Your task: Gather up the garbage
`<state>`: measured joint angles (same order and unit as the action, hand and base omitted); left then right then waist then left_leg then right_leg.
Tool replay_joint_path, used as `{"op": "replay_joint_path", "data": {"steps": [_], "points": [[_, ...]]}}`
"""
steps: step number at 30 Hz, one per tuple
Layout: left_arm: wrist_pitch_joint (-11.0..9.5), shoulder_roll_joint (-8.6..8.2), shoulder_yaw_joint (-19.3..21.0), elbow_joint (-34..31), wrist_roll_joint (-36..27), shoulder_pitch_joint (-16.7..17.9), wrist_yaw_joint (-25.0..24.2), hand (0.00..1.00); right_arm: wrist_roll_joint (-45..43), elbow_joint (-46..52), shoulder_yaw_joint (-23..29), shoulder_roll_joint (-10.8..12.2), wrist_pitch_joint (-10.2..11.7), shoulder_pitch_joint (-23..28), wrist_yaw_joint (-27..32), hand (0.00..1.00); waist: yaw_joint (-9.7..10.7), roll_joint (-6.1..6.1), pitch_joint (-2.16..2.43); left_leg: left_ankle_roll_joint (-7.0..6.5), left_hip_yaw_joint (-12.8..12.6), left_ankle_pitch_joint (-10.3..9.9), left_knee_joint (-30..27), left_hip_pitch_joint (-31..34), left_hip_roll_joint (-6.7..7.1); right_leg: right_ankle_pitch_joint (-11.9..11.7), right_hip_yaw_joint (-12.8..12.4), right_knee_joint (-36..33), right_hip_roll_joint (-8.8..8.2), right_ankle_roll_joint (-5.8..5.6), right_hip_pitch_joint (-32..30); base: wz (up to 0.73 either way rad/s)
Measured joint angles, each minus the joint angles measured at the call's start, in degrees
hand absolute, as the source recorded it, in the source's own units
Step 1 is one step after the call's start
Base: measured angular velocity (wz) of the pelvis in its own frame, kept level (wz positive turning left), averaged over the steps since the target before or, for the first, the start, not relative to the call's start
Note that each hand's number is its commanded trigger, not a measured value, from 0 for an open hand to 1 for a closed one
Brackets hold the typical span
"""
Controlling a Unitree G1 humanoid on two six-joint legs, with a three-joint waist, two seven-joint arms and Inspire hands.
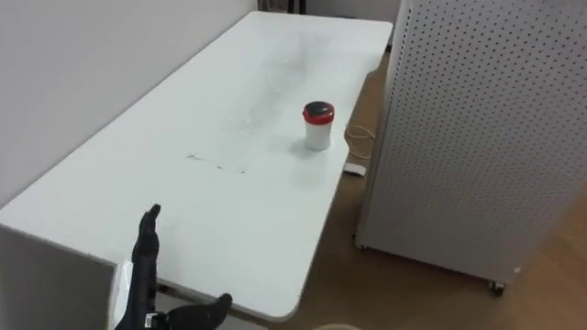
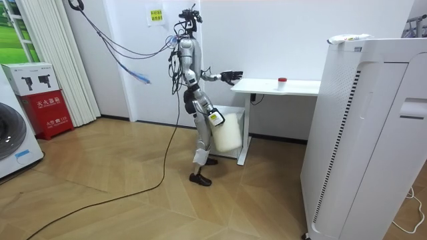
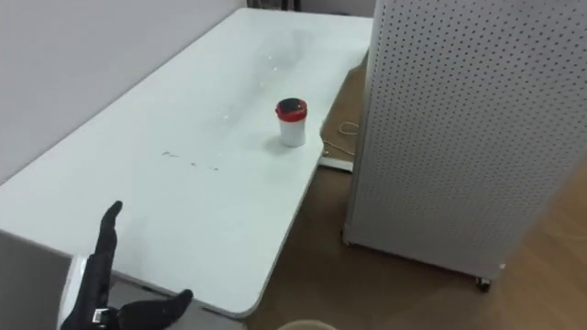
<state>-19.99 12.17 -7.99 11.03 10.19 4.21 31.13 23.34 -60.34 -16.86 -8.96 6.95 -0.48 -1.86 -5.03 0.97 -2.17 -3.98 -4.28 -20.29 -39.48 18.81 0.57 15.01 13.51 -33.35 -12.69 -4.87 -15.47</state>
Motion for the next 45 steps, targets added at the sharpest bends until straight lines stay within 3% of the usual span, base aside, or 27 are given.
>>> {"op": "replay_joint_path", "data": {"steps": [1, 2, 3, 5, 8, 9, 10, 13, 14, 16, 20, 26, 31, 45], "points": [[0.0, 0.12, 0.6, -2.6, -0.1, -1.5, 1.1, 0.0, -0.9, -0.2, 0.0, 0.2, -0.1, 0.1, -1.3, 1.0, 0.8, -1.28, 0.97, 0.01, 2.8, 0.1, 2.8, -0.6, 2.0, 0.0, 0.1, 2.5, 0.42, -0.01, -0.2, -0.55], [-0.4, 0.12, 0.9, -5.7, 0.1, -2.4, 2.1, 0.0, -1.1, -0.2, 0.2, 0.1, 0.0, -0.1, -2.2, 1.0, 1.7, -1.73, 1.28, 0.36, 5.1, 1.5, 6.4, -1.7, 2.71, -1.2, 0.2, 6.3, 1.91, -0.27, 0.7, -0.5], [-0.8, 0.13, 0.9, -6.9, 0.1, -2.8, 2.4, 0.0, -1.1, -0.2, 0.3, 0.0, 0.3, -0.1, -2.7, 1.0, 2.2, -1.59, 1.25, 0.42, 6.4, 2.8, 8.3, -2.5, 2.96, -2.1, 0.2, 8.4, 2.69, -0.45, 1.5, -0.46], [-2.3, 0.5, 1.1, -9.9, -0.1, -4.0, 3.8, 0.0, -1.1, -0.2, 0.2, 0.1, 1.0, -0.2, -3.5, 1.0, 3.0, -1.56, 1.33, -1.18, 10.8, 8.0, 13.8, -5.8, 3.53, -5.9, -0.2, 15.1, 4.86, -0.1, 5.5, -0.47], [-3.0, 0.59, 1.0, -10.2, -1.3, -3.3, 4.8, 0.0, -1.3, -0.2, 0.6, 0.2, 1.0, -0.2, -3.3, 1.0, 3.2, -2.18, 1.68, -1.12, 16.0, 9.4, 17.2, -8.7, 5.45, -10.2, 0.3, 21.2, 5.93, 0.5, 10.8, -0.37], [-3.0, 0.66, 0.9, -10.2, -1.4, -3.3, 4.7, 0.0, -1.3, -0.1, 0.8, 0.2, 1.0, -0.1, -3.1, 1.0, 3.5, -2.39, 1.8, -1.1, 16.6, 9.4, 17.4, -8.7, 5.55, -12.1, 0.8, 21.9, 6.22, 0.56, 12.0, 0.16], [-2.9, 0.56, 0.6, -10.2, -1.7, -3.4, 4.3, 0.0, -1.4, -0.2, 1.4, 0.1, 1.0, -0.2, -3.2, 1.0, 4.0, -3.33, 1.92, -1.27, 17.4, 9.9, 18.5, -8.9, 6.15, -13.5, 0.9, 23.6, 6.41, 0.43, 13.7, 0.26], [-2.8, -0.28, -1.1, -10.1, -1.7, -3.3, 3.3, 0.0, -1.6, -0.2, 3.3, -0.6, 1.0, -0.9, -2.5, 1.0, 3.8, -2.45, 1.16, -1.36, 17.2, 10.1, 19.4, -9.3, 5.85, -11.4, 1.0, 25.5, 6.88, 0.6, 15.2, 0.2], [-2.8, -0.31, -1.7, -10.1, -1.8, -3.3, 2.9, 0.0, -1.5, -0.2, 3.1, -0.8, 1.0, -1.0, -2.5, 1.0, 3.5, -2.25, 1.12, -1.04, 16.9, 10.0, 20.2, -9.5, 5.73, -10.3, 1.0, 25.5, 6.88, 0.69, 15.2, 0.11], [-2.7, -0.45, -2.4, -10.2, -2.2, -3.3, 2.1, 0.0, -1.3, -0.2, 2.9, -0.6, 1.0, -1.0, -2.4, 1.0, 3.4, -2.0, 1.16, -0.58, 16.5, 9.8, 20.4, -9.5, 5.36, -9.3, 1.3, 25.5, 7.23, 1.13, 15.3, 0.08], [-1.2, -0.99, -4.6, -10.8, -2.1, -3.3, -1.0, 0.0, -2.3, 0.2, 2.7, -0.2, 1.0, -1.0, -2.5, 1.0, 3.7, -2.05, 1.18, -0.18, 12.1, 10.0, 22.9, -11.5, 3.46, -8.4, 2.4, 25.5, 7.85, 1.57, 16.4, 0.15], [-0.3, -2.26, -5.1, -11.2, -1.7, -3.3, -2.7, 0.0, -3.5, 0.6, 3.0, -0.2, 1.0, -1.3, -2.5, 1.0, 4.0, -2.31, 1.16, -0.06, 11.5, 10.1, 24.1, -12.6, 3.22, -8.0, 2.3, 25.5, 7.88, 1.69, 16.8, -0.03], [-0.3, -2.28, -5.3, -11.1, -1.8, -3.3, -2.7, 0.0, -3.5, 0.8, 2.8, 0.1, 1.0, -1.3, -2.5, 1.0, 4.9, -2.87, 1.14, -0.08, 10.6, 10.1, 24.1, -12.7, 3.19, -8.0, 2.1, 25.5, 7.82, 1.69, 16.8, -0.04], [-0.2, -2.04, -5.9, -9.4, -3.4, -1.3, -2.6, 0.0, -8.3, 3.1, 2.8, 0.1, 1.0, -0.5, -2.9, 1.0, 4.8, -2.56, 1.16, -0.01, 10.0, 10.0, 24.0, -12.6, 3.06, -8.0, 1.0, 25.2, 8.01, 1.81, 16.6, -0.02]]}}
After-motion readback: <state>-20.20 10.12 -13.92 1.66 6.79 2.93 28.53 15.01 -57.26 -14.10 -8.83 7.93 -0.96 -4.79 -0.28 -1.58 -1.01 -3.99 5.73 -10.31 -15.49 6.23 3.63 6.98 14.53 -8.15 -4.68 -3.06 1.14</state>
